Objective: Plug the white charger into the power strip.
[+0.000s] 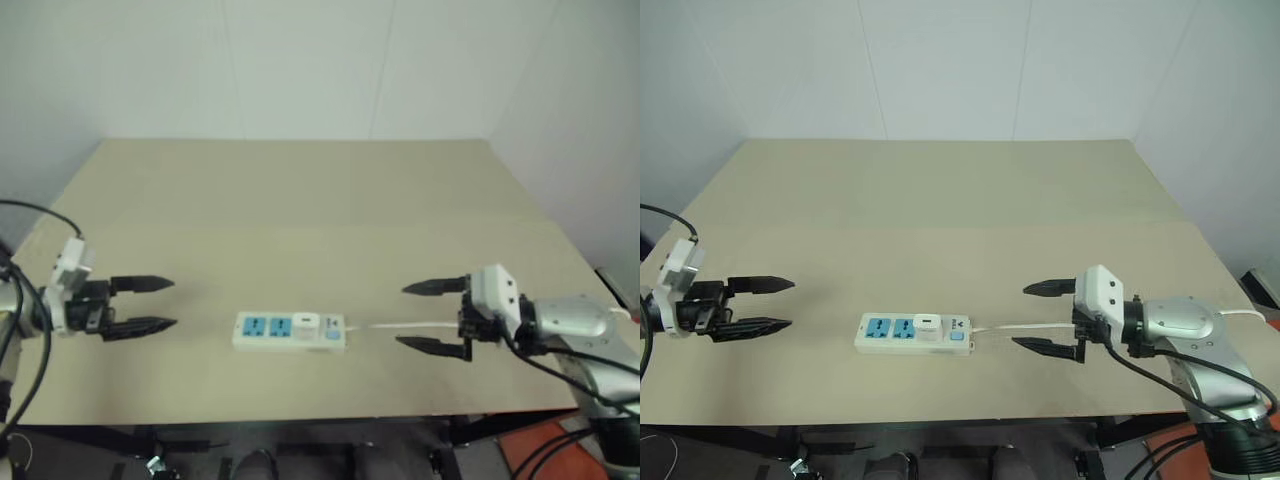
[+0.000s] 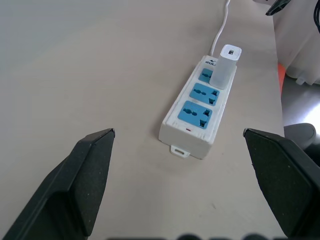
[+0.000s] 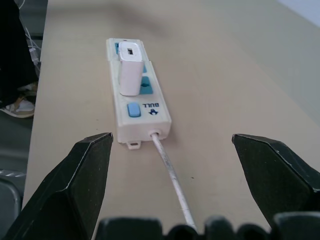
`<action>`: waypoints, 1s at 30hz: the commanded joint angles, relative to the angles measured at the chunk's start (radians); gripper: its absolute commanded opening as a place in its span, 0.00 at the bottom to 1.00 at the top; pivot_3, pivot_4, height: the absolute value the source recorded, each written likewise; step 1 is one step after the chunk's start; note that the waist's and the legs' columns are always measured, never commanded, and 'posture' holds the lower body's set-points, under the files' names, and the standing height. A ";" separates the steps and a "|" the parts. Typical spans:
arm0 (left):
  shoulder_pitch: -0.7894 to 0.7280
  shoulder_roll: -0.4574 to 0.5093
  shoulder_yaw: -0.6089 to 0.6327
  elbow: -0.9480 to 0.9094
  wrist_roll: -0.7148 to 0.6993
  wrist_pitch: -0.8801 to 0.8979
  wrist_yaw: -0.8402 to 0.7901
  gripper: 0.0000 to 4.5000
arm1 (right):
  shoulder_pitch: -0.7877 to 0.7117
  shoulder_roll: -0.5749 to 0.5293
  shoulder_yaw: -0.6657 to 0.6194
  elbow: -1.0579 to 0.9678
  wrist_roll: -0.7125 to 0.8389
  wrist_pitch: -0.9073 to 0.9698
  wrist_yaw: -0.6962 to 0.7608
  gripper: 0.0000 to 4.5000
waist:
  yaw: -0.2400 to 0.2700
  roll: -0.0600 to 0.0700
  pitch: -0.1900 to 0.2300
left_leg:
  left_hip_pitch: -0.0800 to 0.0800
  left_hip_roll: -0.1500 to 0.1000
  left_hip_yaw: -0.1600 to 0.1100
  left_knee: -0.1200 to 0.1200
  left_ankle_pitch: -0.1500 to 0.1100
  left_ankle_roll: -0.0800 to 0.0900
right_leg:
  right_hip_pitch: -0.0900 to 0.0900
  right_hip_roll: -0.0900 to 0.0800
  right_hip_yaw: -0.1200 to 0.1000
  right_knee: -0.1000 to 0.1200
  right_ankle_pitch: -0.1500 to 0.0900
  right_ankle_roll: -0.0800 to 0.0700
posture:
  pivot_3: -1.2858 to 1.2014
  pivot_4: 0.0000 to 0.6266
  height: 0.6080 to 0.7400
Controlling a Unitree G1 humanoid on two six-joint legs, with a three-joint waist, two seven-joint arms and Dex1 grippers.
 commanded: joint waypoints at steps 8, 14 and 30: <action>-0.238 0.123 -0.222 0.177 -0.059 -0.032 -0.006 1.00 | -0.111 -0.007 0.017 -0.071 0.009 0.102 -0.052 0.99 | 0.009 0.000 0.000 | -0.002 -0.001 0.000 0.002 0.000 0.000 | 0.000 -0.001 0.000 -0.001 0.000 0.000 | 0.52 0.24 1.00; -0.399 0.125 -0.395 0.310 -0.080 -0.088 -0.006 1.00 | -0.139 0.002 0.041 -0.075 -0.001 0.119 -0.076 0.99 | 0.008 0.000 0.000 | -0.003 0.000 -0.001 0.002 0.000 0.000 | 0.000 0.000 0.000 0.000 0.000 0.001 | 0.52 0.24 1.00; -0.517 0.094 -0.573 0.434 -0.138 -0.156 -0.006 1.00 | -0.183 -0.008 0.055 -0.042 -0.009 0.134 -0.063 0.99 | 0.006 0.000 0.000 | -0.006 0.000 -0.001 0.005 0.000 0.000 | -0.001 0.000 -0.001 0.000 0.001 0.001 | 0.52 0.24 1.00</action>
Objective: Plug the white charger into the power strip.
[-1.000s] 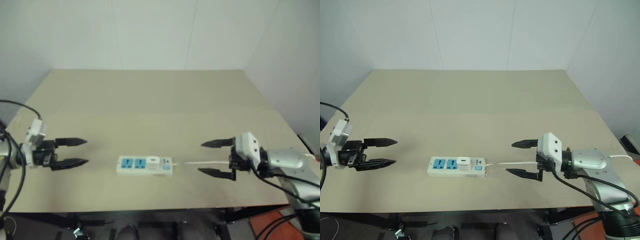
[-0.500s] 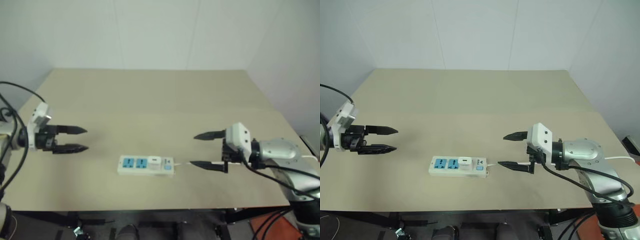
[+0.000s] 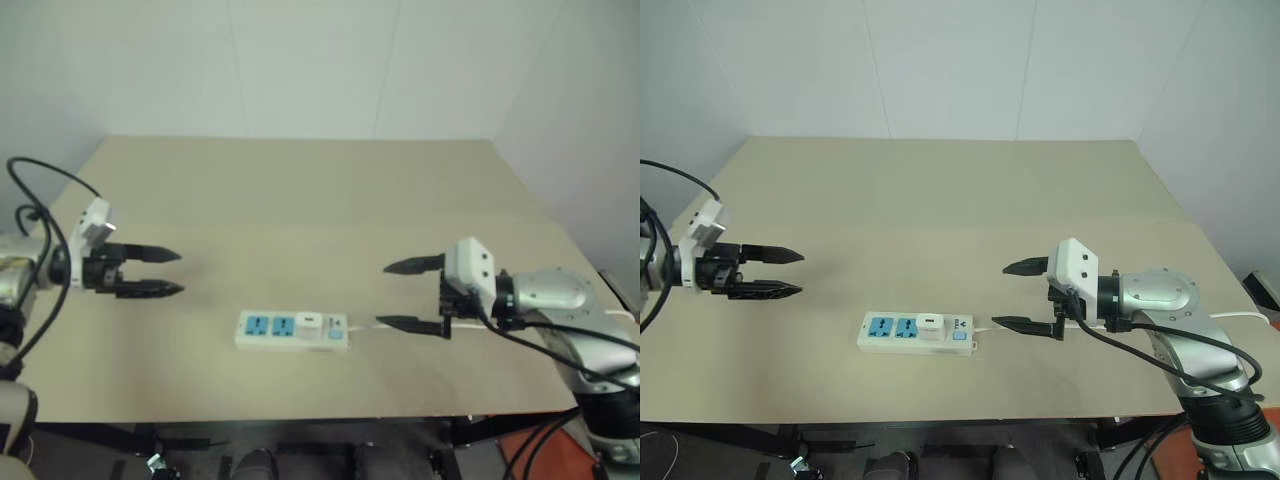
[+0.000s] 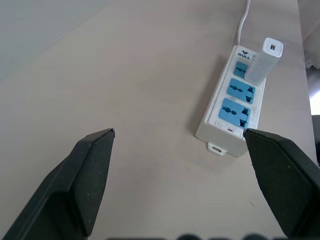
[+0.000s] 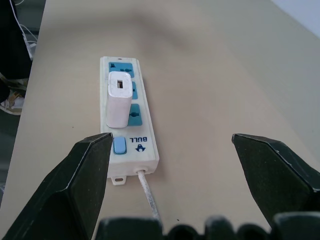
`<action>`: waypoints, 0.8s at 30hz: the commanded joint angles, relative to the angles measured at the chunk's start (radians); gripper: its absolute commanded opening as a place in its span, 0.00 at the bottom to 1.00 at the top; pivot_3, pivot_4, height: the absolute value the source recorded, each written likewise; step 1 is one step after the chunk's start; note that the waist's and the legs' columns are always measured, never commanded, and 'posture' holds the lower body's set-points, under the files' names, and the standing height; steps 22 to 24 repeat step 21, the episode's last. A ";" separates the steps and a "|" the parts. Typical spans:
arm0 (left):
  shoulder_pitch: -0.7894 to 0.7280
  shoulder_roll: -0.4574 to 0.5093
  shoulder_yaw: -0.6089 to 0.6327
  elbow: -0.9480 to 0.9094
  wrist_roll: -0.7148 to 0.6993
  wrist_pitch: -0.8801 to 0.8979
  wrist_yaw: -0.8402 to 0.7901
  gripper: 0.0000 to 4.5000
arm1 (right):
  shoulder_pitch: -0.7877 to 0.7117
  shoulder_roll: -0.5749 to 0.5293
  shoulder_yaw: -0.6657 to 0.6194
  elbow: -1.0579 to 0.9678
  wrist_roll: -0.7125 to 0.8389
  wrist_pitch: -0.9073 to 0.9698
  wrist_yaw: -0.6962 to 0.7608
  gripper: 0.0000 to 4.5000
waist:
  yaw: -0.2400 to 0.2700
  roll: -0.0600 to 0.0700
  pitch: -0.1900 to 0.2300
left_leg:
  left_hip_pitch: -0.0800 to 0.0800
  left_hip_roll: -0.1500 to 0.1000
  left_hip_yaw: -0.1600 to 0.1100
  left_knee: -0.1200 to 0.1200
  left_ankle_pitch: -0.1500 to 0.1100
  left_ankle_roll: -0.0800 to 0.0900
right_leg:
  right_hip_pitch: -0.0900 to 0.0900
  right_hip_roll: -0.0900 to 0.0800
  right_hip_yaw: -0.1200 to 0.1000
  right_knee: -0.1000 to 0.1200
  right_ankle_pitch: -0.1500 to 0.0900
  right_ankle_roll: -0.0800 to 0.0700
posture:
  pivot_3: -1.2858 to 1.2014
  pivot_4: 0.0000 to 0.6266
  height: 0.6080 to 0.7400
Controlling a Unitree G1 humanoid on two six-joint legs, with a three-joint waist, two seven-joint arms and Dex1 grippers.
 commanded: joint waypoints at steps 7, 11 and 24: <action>0.014 0.019 0.012 0.018 -0.051 -0.039 -0.003 1.00 | -0.020 -0.017 -0.022 0.038 -0.010 -0.026 0.027 0.99 | 0.000 0.000 0.000 | 0.000 0.000 0.000 0.001 0.000 0.000 | 0.000 0.000 0.000 0.000 0.000 0.000 | 0.52 0.24 1.00; 0.033 0.018 0.022 0.027 -0.061 -0.053 -0.003 1.00 | -0.041 -0.011 -0.012 0.060 -0.024 -0.028 0.038 0.99 | 0.000 0.000 0.000 | 0.000 0.000 0.000 0.001 0.000 0.000 | 0.000 0.000 0.000 0.001 0.000 0.000 | 0.52 0.24 1.00; 0.063 0.013 0.040 0.023 -0.077 -0.065 -0.003 1.00 | -0.039 -0.012 -0.013 0.088 -0.036 -0.042 0.059 0.99 | 0.001 0.000 0.000 | 0.000 0.000 0.000 0.002 0.000 0.000 | 0.000 0.000 0.000 0.001 0.000 0.000 | 0.52 0.24 1.00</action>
